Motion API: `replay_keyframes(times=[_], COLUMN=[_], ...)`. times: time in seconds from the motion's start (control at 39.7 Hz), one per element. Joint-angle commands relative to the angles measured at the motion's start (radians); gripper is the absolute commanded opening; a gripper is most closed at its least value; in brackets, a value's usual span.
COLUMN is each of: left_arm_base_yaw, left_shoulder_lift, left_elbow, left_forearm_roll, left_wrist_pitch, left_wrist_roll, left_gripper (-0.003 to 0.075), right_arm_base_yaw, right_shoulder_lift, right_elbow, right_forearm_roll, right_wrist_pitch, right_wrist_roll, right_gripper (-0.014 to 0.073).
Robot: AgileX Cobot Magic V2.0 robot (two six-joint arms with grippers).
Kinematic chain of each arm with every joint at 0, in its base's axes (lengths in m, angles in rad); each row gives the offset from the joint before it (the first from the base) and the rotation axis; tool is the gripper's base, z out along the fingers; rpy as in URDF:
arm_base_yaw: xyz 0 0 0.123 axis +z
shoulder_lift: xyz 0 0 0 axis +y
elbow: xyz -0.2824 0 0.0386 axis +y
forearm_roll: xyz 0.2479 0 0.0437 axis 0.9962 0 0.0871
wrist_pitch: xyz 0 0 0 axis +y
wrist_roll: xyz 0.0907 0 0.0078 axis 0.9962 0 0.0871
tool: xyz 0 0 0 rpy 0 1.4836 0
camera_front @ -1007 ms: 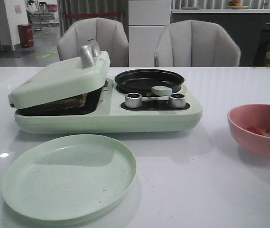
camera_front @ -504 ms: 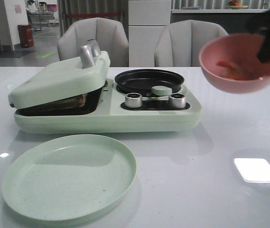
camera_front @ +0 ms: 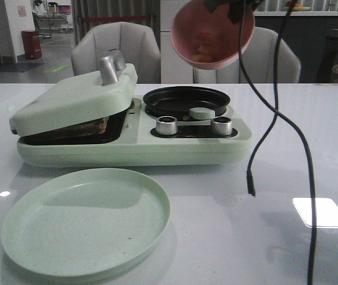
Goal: Make breakfast with bread and shrimp
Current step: 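Grasp the pink bowl with the right gripper and lift it, then tip the pink bowl over the frying pan to pour the shrimp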
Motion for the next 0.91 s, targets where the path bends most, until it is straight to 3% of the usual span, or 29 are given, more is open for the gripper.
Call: replay_keyframes(times=[0.0, 0.43, 0.58, 0.81, 0.88], left_arm_base_yaw=[0.004, 0.004, 0.004, 0.004, 0.004], left_shoulder_lift=[-0.004, -0.004, -0.004, -0.004, -0.004], left_elbow=[-0.027, -0.027, -0.027, -0.027, -0.027], left_forearm_roll=[-0.016, -0.016, -0.016, -0.016, -0.016], left_wrist_pitch=[-0.07, -0.07, -0.07, -0.07, -0.07], left_wrist_roll=[-0.012, -0.012, -0.012, -0.012, -0.012], left_gripper=[0.0098, 0.0098, 0.0098, 0.0098, 0.0098], right_arm_base_yaw=[0.022, 0.14, 0.18, 0.223, 0.233], right_shoulder_lift=[0.007, 0.135, 0.151, 0.163, 0.164], right_elbow=[-0.105, -0.199, -0.199, -0.199, -0.199], right_forearm_roll=[-0.171, -0.875, -1.079, -1.301, -1.301], right_wrist_pitch=[-0.045, 0.108, 0.179, 0.286, 0.31], right_wrist_roll=[0.051, 0.378, 0.412, 0.419, 0.419], right_gripper=[0.0032, 0.0032, 0.0032, 0.0032, 0.0032])
